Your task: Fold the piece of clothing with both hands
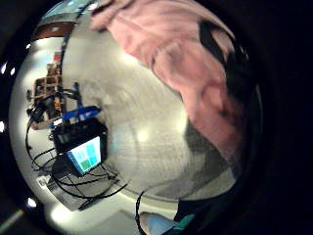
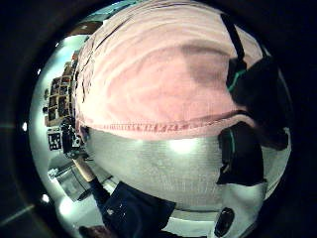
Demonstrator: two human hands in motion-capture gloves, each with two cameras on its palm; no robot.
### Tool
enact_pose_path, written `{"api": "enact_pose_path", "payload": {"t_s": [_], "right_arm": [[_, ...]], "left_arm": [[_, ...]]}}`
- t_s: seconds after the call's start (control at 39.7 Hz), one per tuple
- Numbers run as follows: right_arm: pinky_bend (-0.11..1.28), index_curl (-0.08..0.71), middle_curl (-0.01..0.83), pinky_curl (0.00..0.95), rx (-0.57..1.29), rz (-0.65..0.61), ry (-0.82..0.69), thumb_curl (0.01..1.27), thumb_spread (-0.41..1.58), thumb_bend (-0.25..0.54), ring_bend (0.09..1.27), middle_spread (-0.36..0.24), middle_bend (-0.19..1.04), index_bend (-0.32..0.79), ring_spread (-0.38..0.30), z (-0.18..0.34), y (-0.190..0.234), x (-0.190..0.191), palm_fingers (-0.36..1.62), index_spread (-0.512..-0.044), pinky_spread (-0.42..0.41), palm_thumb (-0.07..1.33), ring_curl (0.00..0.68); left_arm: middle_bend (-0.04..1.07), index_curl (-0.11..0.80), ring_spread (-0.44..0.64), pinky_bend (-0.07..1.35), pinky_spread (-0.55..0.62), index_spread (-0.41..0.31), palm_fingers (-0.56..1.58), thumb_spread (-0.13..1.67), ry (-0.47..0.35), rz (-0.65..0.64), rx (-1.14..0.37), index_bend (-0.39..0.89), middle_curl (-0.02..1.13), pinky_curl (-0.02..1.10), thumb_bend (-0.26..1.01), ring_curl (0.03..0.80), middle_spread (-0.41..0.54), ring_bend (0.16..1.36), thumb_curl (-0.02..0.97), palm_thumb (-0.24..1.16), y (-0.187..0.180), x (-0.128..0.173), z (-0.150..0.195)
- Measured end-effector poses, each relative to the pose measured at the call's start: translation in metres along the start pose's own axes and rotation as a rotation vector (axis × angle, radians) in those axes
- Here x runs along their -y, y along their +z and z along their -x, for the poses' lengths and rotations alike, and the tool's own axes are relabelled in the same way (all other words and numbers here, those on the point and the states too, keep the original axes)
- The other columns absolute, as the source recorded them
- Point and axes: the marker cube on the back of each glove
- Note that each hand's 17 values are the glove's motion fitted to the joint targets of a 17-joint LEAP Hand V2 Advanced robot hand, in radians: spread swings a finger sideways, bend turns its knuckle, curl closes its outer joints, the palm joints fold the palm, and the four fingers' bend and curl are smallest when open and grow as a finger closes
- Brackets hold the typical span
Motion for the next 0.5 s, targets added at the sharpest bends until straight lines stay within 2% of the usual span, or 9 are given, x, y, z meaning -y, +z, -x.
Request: {"api": "enact_pose_path", "payload": {"t_s": [0.03,0.05,0.08,0.1,0.15,0.25,0.35,0.5], "right_arm": [[0.50,0.253,0.425,0.362,-0.008,-0.001,0.005,0.47,1.01,0.008,0.50,-0.166,0.19,0.13,-0.219,0.000,0.000,0.000,1.07,-0.274,-0.242,0.96,0.389],[0.50,0.260,0.429,0.364,-0.021,-0.010,0.009,0.47,1.01,0.006,0.51,-0.169,0.19,0.14,-0.223,0.000,0.000,0.000,1.10,-0.276,-0.254,0.97,0.395],[0.50,0.265,0.430,0.368,-0.039,-0.028,0.011,0.47,1.00,0.003,0.51,-0.170,0.19,0.14,-0.225,-0.001,-0.001,0.002,1.10,-0.277,-0.262,0.97,0.399],[0.50,0.279,0.433,0.373,-0.061,-0.045,0.014,0.48,0.99,0.007,0.51,-0.175,0.19,0.17,-0.228,-0.001,-0.001,0.003,1.17,-0.276,-0.281,0.99,0.405],[0.51,0.300,0.441,0.377,-0.104,-0.049,0.021,0.48,0.98,0.004,0.51,-0.191,0.20,0.19,-0.237,-0.002,-0.002,0.003,1.24,-0.271,-0.301,1.01,0.413],[0.52,0.323,0.459,0.382,-0.152,0.004,0.014,0.48,1.03,0.011,0.52,-0.207,0.23,0.18,-0.244,-0.002,-0.007,-0.006,1.28,-0.270,-0.332,1.04,0.426],[0.53,0.341,0.473,0.385,-0.179,-0.010,-0.006,0.47,1.07,0.011,0.55,-0.226,0.25,0.18,-0.251,-0.002,-0.019,-0.018,1.31,-0.273,-0.346,1.06,0.439],[0.54,0.363,0.492,0.389,-0.210,-0.034,-0.064,0.45,1.12,0.011,0.57,-0.240,0.27,0.18,-0.254,-0.018,-0.029,-0.011,1.31,-0.276,-0.361,1.08,0.452]], "left_arm": [[0.33,0.296,0.01,0.42,0.02,-0.165,0.73,1.13,-0.007,-0.020,0.011,0.16,0.36,0.32,0.09,0.262,-0.044,0.64,0.342,0.44,-0.001,0.001,0.000],[0.32,0.291,0.01,0.38,0.02,-0.165,0.68,1.13,-0.012,-0.038,0.022,0.15,0.35,0.30,0.08,0.245,-0.050,0.61,0.336,0.43,-0.002,0.001,0.000],[0.32,0.296,-0.03,0.42,-0.03,-0.171,0.74,1.14,-0.013,-0.053,0.031,0.15,0.37,0.32,0.10,0.266,-0.069,0.62,0.341,0.47,-0.003,0.002,0.000],[0.32,0.311,-0.10,0.48,-0.10,-0.188,0.92,1.16,-0.012,-0.063,0.039,0.19,0.37,0.35,0.12,0.278,-0.101,0.63,0.353,0.52,-0.004,0.002,0.000],[0.30,0.323,-0.17,0.48,-0.16,-0.214,1.07,1.18,-0.005,-0.062,0.046,0.20,0.37,0.34,0.14,0.272,-0.145,0.61,0.361,0.57,-0.006,0.002,0.001],[0.36,0.350,-0.24,0.44,-0.23,-0.236,1.12,1.21,0.022,-0.023,0.033,0.19,0.42,0.37,0.15,0.310,-0.199,0.58,0.366,0.62,-0.016,-0.005,0.002],[0.37,0.369,-0.28,0.40,-0.27,-0.250,1.15,1.23,0.076,-0.008,0.022,0.18,0.45,0.39,0.15,0.332,-0.234,0.56,0.366,0.65,-0.030,-0.015,0.002],[0.38,0.386,-0.32,0.36,-0.29,-0.263,1.18,1.24,0.163,0.070,0.033,0.18,0.47,0.39,0.14,0.352,-0.267,0.54,0.367,0.68,-0.027,-0.003,0.005]]}}
